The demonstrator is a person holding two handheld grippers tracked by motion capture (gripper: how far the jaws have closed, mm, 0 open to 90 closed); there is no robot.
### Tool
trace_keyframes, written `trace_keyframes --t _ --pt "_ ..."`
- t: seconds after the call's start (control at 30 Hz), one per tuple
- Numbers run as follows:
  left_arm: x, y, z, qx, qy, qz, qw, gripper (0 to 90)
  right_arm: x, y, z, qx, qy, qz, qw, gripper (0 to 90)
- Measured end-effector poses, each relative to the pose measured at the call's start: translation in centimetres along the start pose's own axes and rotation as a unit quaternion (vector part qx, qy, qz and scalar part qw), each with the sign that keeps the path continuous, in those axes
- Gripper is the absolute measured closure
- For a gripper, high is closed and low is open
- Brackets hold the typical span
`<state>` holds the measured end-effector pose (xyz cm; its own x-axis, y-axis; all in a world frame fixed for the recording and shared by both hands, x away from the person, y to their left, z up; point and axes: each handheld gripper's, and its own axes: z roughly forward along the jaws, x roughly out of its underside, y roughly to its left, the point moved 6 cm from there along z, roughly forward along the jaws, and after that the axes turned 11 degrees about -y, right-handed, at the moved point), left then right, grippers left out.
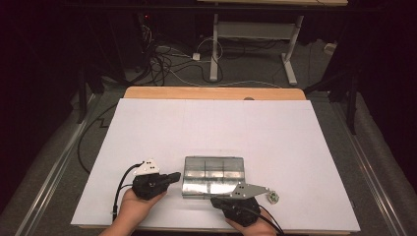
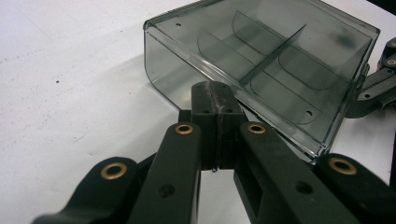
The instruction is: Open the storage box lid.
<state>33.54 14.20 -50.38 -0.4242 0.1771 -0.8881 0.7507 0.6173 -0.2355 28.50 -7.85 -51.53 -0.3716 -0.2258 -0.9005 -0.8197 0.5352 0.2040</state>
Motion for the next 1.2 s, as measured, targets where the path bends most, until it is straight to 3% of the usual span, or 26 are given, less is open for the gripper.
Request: trace_keyframes --t 0.7,1.2 --pt "0.0 0.1 0.0 -0.002 -0.001 -0.003 1.0000 87.4 -0.3 0.1 -0.2 -0.002 -0.011 -0.006 0.9999 90.0" --pt "-0.2 -0.4 -0.5 0.006 -0.008 0.007 0.9999 87.4 -1.0 0.3 -0.3 -0.009 -0.023 -0.018 0.9995 90.0"
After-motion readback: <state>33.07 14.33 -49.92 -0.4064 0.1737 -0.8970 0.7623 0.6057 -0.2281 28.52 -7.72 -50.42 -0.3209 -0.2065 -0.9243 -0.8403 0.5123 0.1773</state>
